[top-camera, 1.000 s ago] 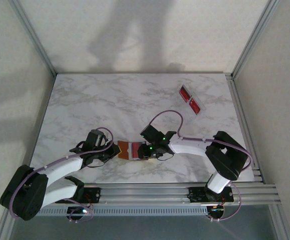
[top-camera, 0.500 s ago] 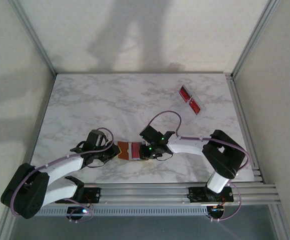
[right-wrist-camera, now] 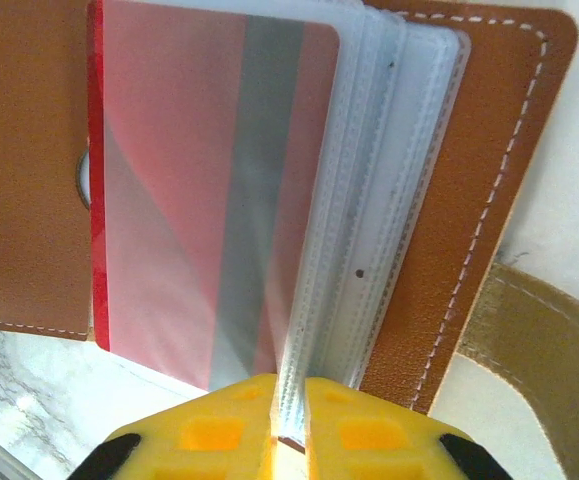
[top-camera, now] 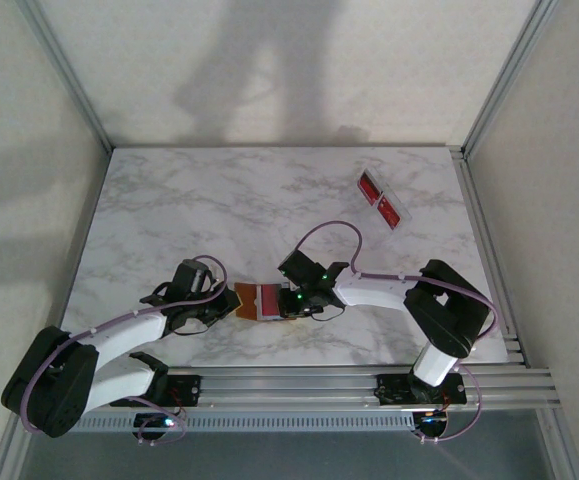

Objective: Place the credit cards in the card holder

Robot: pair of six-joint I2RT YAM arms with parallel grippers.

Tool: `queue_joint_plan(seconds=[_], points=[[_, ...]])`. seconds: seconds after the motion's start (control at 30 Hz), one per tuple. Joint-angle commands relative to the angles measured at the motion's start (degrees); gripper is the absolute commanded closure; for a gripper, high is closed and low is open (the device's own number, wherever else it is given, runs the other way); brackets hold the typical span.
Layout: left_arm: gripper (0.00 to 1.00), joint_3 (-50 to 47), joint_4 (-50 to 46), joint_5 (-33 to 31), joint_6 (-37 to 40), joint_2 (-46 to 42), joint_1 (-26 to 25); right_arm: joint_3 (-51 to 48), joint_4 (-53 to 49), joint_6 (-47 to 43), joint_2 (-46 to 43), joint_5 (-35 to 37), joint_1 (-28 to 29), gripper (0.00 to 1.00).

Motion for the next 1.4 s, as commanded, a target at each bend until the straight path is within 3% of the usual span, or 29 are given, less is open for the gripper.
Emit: queue_joint_plan(seconds=[0.0, 0.37, 0.97, 1.37], points=[[1.0, 0.59, -1.39, 0.34, 1.18, 0.69, -0.52, 1.78, 1.47, -0.94, 0.44, -1.81, 0.13, 0.84], [1.0, 0.61, -1.59, 0.53, 1.63, 0.86, -0.51, 0.2, 6.02, -0.65, -0.55, -3.49, 0.15, 0.84], [1.0, 0.39, -2.23, 0.26, 1.89, -0.17, -0.51, -2.42, 13.22, -0.23, -2.55, -6.19, 0.01, 0.76], [1.0, -0.05, -2.08, -0.18, 1.71, -0.58, -0.51, -4.37, 21.64, 0.21, -3.41, -9.86, -0.01, 0.78]])
